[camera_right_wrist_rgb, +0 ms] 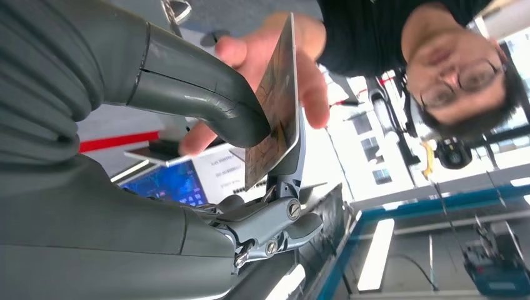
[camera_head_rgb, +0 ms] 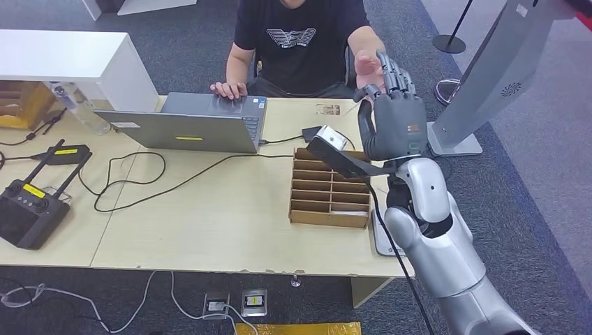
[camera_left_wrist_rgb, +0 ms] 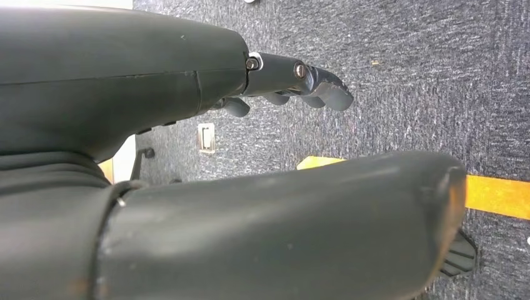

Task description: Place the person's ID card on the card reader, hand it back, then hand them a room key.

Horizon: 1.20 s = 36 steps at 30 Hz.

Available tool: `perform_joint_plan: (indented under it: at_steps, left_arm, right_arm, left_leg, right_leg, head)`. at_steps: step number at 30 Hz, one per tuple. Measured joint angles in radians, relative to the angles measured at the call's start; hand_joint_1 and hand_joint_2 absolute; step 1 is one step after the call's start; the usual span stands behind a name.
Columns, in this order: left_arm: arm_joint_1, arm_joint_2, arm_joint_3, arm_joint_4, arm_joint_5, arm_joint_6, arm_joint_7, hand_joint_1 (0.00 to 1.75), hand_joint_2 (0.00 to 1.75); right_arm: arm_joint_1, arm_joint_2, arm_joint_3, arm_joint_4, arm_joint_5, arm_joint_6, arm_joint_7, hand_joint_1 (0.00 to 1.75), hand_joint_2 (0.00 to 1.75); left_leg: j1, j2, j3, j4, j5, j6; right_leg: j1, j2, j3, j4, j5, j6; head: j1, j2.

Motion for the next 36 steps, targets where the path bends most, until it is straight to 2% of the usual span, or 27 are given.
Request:
perform_joint_plan:
  at_steps: [6, 17, 21, 22, 25, 26, 27, 31, 36]
  left_arm:
    - [-0.001, 0.002, -0.001, 0.0, -0.007, -0.012, 0.001, 0.0, 0.0]
    - [-0.003, 0.027, -0.002, 0.0, 0.003, -0.054, 0.034, 0.0, 0.0]
    - [-0.003, 0.029, -0.002, 0.0, 0.007, -0.054, 0.049, 0.0, 0.0]
    - [-0.003, 0.029, -0.002, 0.0, 0.009, -0.053, 0.054, 0.0, 0.0]
    - [-0.004, 0.03, -0.002, 0.0, 0.019, -0.033, 0.07, 0.0, 0.0]
    - [-0.004, 0.03, -0.002, 0.0, 0.021, -0.027, 0.073, 0.0, 0.0]
    - [-0.004, 0.029, -0.002, 0.0, 0.023, -0.023, 0.075, 0.0, 0.0]
    - [-0.004, 0.026, -0.002, 0.0, 0.025, -0.023, 0.082, 0.0, 0.0]
    - [-0.004, 0.025, -0.002, 0.0, 0.023, -0.037, 0.097, 0.0, 0.0]
  right_arm:
    - [-0.027, 0.076, 0.016, 0.207, 0.015, -0.074, -0.029, 1.75, 1.75]
    - [-0.066, 0.192, 0.051, 0.453, 0.05, -0.094, -0.034, 1.75, 1.75]
    - [-0.09, 0.216, 0.056, 0.516, 0.063, -0.111, -0.035, 1.62, 1.75]
    - [-0.097, 0.22, 0.057, 0.53, 0.067, -0.116, -0.036, 1.47, 1.75]
    - [-0.115, 0.228, 0.059, 0.566, 0.071, -0.127, -0.043, 0.27, 1.75]
    - [-0.12, 0.229, 0.06, 0.578, 0.071, -0.129, -0.046, 0.01, 1.75]
    - [-0.124, 0.23, 0.06, 0.588, 0.071, -0.131, -0.049, 0.0, 1.75]
    - [-0.142, 0.234, 0.062, 0.632, 0.081, -0.138, -0.049, 0.0, 0.0]
    - [-0.167, 0.245, 0.062, 0.684, 0.12, -0.173, -0.057, 0.0, 0.0]
  left_leg:
    - [0.0, 0.0, 0.0, 0.0, 0.0, 0.0]
    - [0.0, 0.0, -0.001, 0.0, 0.0, 0.0]
    - [0.0, 0.0, 0.0, 0.0, 0.0, 0.0]
    - [0.0, 0.0, 0.0, 0.0, 0.0, 0.0]
    - [0.0, 0.0, 0.0, 0.0, 0.0, 0.0]
    - [0.0, 0.0, 0.0, 0.0, 0.0, 0.0]
    - [0.0, 0.0, 0.0, 0.0, 0.0, 0.0]
    - [0.0, 0.0, 0.0, 0.0, 0.0, 0.0]
    - [0.0, 0.0, 0.0, 0.0, 0.0, 0.0]
  right_leg:
    - [0.0, 0.0, 0.0, 0.0, 0.0, 0.0]
    - [0.0, 0.0, -0.001, 0.0, 0.0, 0.0]
    - [0.0, 0.0, -0.001, 0.0, 0.0, 0.0]
    - [0.0, 0.0, -0.001, 0.0, 0.0, 0.0]
    - [0.0, 0.0, -0.001, 0.0, 0.0, 0.0]
    - [0.0, 0.0, -0.001, 0.0, 0.0, 0.0]
    - [0.0, 0.0, -0.001, 0.0, 0.0, 0.0]
    - [0.0, 0.0, -0.001, 0.0, 0.0, 0.0]
    - [0.0, 0.001, -0.001, 0.0, 0.0, 0.0]
  head:
    - [0.0, 0.0]
    - [0.0, 0.0]
    - [0.0, 0.0]
    - [0.0, 0.0]
    - [0.0, 0.0]
    - [0.0, 0.0]
    - [0.0, 0.0]
    - [0.0, 0.0]
    - [0.0, 0.0]
